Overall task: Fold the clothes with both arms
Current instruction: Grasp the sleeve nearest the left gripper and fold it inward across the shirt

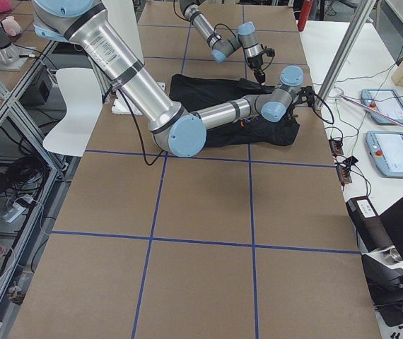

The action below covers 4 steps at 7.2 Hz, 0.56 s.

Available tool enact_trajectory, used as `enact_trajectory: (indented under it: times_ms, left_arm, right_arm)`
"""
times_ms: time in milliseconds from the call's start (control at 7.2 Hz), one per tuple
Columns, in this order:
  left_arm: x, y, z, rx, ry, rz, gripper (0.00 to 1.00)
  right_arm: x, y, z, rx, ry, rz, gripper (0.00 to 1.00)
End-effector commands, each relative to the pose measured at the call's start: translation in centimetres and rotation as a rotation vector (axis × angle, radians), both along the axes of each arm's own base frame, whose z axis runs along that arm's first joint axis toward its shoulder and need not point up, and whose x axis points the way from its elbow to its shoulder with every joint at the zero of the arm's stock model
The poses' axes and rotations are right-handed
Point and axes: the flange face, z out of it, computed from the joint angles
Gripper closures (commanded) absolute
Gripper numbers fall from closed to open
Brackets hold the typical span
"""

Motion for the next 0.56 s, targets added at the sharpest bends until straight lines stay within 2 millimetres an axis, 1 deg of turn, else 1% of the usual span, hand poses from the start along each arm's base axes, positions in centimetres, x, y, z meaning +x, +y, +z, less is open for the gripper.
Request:
enact_trajectory:
  times_ms: [0,139,417]
  left_arm:
    - [0.67,-0.94,0.52,0.005,-0.01,-0.042,1.0]
    - [0.94,-1.35,1.1,0.01,-0.007,-0.056,1.0]
    - [1.23,-1.75,0.34,0.029,0.016,-0.069,1.0]
  right_arm:
    - [0.02,0.03,0.19,-0.002,0.001,0.0,0.0]
    - [0.02,0.03,0.19,-0.002,0.001,0.0,0.0]
    - [0.02,0.03,0.39,-0.005,0.003,0.0,0.0]
